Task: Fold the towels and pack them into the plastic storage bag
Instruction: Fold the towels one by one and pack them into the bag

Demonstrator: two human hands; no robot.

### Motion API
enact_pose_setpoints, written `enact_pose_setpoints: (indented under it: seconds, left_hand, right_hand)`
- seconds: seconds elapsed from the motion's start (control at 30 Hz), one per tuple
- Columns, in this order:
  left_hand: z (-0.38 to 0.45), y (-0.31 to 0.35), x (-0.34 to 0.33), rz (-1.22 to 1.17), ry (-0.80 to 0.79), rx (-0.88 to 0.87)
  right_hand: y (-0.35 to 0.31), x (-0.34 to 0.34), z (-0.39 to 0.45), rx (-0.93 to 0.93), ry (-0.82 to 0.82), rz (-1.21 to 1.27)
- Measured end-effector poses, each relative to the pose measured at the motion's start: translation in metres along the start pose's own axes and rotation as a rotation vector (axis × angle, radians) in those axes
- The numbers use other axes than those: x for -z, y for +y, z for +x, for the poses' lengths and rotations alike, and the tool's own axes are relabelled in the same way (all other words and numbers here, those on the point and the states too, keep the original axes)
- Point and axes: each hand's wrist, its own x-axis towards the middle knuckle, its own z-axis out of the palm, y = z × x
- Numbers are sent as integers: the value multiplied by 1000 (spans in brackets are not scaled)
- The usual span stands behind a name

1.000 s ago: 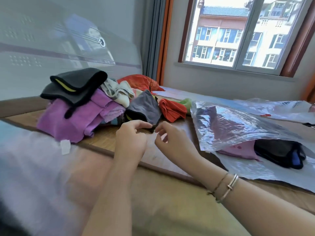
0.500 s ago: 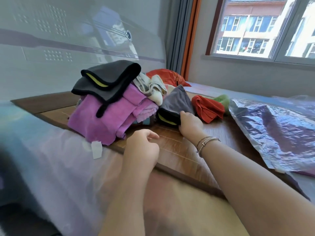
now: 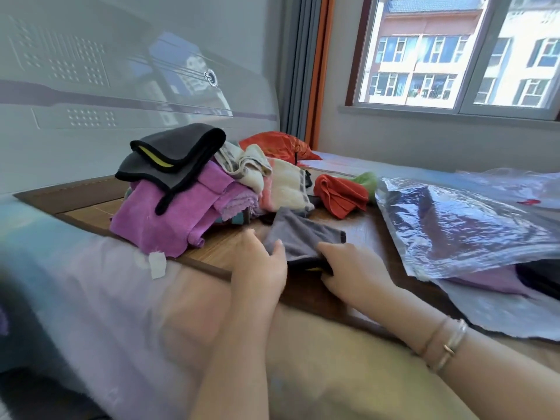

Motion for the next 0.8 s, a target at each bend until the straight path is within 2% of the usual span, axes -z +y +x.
enact_pose_setpoints:
  seconds: [0.27,0.4,0.53,0.6,0.7,0.8]
  left_hand:
    - [-14,7,-15,135,-97,95]
    - [-10,7,-18,116,-121,104]
    - [-19,18,-15,-29,-160,23]
    - [-29,33,-12,-71,-159,-92]
    - [-49,57,-5,-55,-201,-323]
    - [-70,81,2,-89,-319,-437]
  right_hand:
    - [10,15,-73,54,17,62]
    - [21,23,-74,89,-102,208]
    - [29,44,-75,95,-228,274]
    - [32,53,-77,66,-243,344]
    - [42,67,-82,36,-136,455]
    - [58,84,-93,-6,170,546]
